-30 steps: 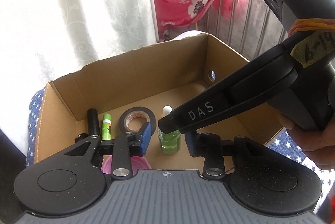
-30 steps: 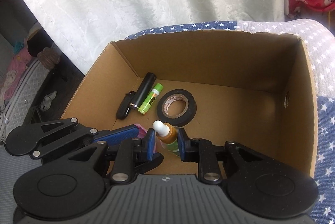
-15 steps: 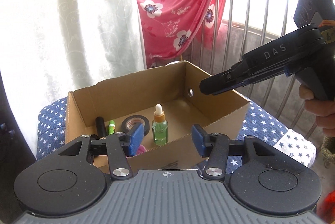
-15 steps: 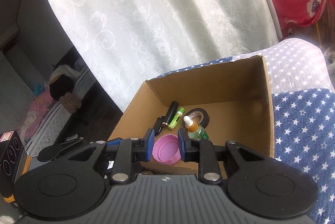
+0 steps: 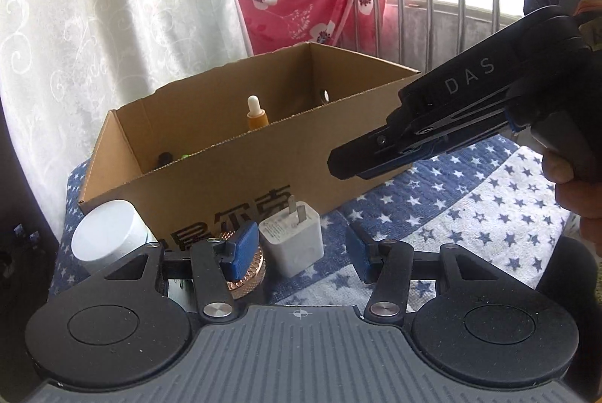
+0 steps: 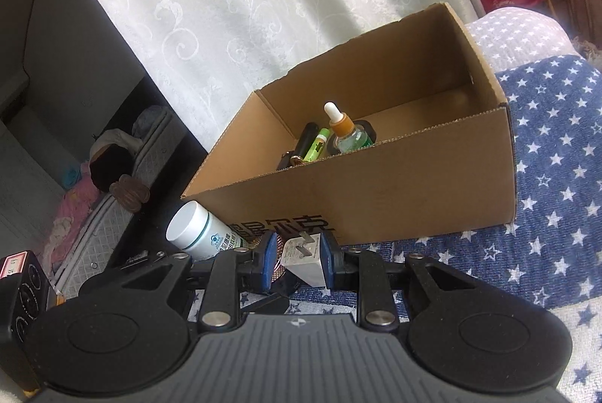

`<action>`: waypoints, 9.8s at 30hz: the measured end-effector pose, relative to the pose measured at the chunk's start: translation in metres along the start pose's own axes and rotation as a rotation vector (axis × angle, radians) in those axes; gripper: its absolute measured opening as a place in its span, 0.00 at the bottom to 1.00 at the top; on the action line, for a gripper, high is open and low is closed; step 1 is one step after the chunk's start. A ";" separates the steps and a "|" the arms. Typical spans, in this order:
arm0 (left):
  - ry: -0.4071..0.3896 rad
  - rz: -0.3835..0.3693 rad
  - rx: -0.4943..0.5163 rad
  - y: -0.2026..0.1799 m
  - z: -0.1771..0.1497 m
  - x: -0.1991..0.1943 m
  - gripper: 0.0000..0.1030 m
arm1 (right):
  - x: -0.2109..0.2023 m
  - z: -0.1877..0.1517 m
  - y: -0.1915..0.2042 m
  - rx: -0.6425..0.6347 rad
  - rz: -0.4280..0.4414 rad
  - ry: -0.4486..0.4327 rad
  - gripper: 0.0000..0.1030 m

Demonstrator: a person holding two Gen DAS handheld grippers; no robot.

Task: Organize rigid objects
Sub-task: 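Grasp the white plug charger with the right gripper, then carry the white charger into the box and open the right gripper, then grasp the rose-gold lidded jar with the right gripper, then lift the rose-gold jar into the box and open the right gripper, then move the right gripper out of the box to the white pill bottle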

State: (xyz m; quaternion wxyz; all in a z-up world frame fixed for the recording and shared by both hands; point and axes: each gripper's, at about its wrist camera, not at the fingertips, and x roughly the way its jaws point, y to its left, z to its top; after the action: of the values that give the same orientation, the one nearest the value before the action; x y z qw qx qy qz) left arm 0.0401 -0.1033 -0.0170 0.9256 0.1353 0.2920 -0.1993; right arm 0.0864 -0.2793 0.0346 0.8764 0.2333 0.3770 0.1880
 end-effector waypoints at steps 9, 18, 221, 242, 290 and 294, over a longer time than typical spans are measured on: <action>0.009 0.121 0.061 -0.006 -0.004 0.022 0.46 | 0.030 -0.001 -0.013 0.090 0.030 0.021 0.26; 0.021 0.101 0.068 -0.009 -0.004 0.032 0.45 | 0.049 -0.003 -0.021 0.112 0.043 0.063 0.26; 0.043 0.105 -0.097 0.012 -0.004 -0.008 0.49 | 0.057 -0.021 -0.010 0.192 -0.007 0.050 0.33; -0.048 0.135 -0.113 0.009 0.010 -0.035 0.51 | 0.031 -0.024 0.021 0.148 -0.026 -0.011 0.33; 0.283 -0.055 -0.231 0.007 0.173 0.130 0.49 | 0.052 0.146 -0.046 -0.125 -0.313 0.083 0.32; 0.261 -0.053 -0.208 0.002 0.174 0.125 0.49 | 0.054 0.147 -0.047 -0.121 -0.307 0.077 0.32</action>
State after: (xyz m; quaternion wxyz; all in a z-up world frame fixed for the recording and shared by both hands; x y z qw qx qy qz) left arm 0.2194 -0.2011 0.0468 0.8832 0.0559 0.4321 -0.1734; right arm 0.2384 -0.3305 0.0671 0.8922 0.1124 0.4295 0.0831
